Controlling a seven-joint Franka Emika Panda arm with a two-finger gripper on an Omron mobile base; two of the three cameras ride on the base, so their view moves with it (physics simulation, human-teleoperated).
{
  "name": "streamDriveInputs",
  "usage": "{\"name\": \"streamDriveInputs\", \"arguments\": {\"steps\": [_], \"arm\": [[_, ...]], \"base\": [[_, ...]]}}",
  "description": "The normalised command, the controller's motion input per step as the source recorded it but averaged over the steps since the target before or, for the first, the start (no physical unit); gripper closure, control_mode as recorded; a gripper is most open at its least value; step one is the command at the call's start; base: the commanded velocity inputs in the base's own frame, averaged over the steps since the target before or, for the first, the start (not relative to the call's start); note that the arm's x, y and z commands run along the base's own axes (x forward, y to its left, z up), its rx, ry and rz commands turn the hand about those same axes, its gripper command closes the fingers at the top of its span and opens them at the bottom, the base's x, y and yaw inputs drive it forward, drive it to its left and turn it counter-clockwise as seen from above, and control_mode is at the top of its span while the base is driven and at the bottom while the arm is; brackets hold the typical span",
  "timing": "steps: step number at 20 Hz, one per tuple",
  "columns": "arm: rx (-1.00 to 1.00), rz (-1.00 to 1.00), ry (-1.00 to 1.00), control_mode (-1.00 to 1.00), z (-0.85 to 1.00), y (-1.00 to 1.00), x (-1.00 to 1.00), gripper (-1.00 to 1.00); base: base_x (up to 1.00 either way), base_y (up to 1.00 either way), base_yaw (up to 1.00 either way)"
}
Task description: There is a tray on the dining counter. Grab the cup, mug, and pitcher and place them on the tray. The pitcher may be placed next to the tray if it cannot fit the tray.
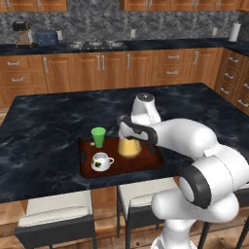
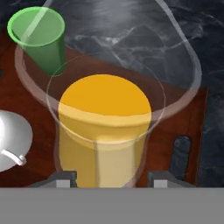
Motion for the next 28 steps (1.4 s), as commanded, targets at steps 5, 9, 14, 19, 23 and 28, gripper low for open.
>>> {"name": "streamDriveInputs", "arguments": {"steps": [5,9,14,19,23,28], "arm": [[0.0,0.02,-0.01,-1.0,-0.23,-0.11,-0.42,-1.0],[0.0,0.01,-0.01,-1.0,-0.05,-0.14,-0.61,-1.0],[0.0,0.0,-0.03,-1.0,0.0,-0.18,-0.76,-1.0],[0.0,0.0,-0.05,-1.0,0.21,-0.22,-0.78,-1.0],[0.0,0.0,-0.01,-1.0,0.35,-0.22,-0.65,-1.0],[0.0,0.0,0.0,-1.0,0.39,-0.15,-0.56,-1.0]], "base": [[0.0,0.0,0.0],[0.0,0.0,0.0],[0.0,0.0,0.0],[0.0,0.0,0.0],[0.0,0.0,0.0],[0.0,0.0,0.0]]}}
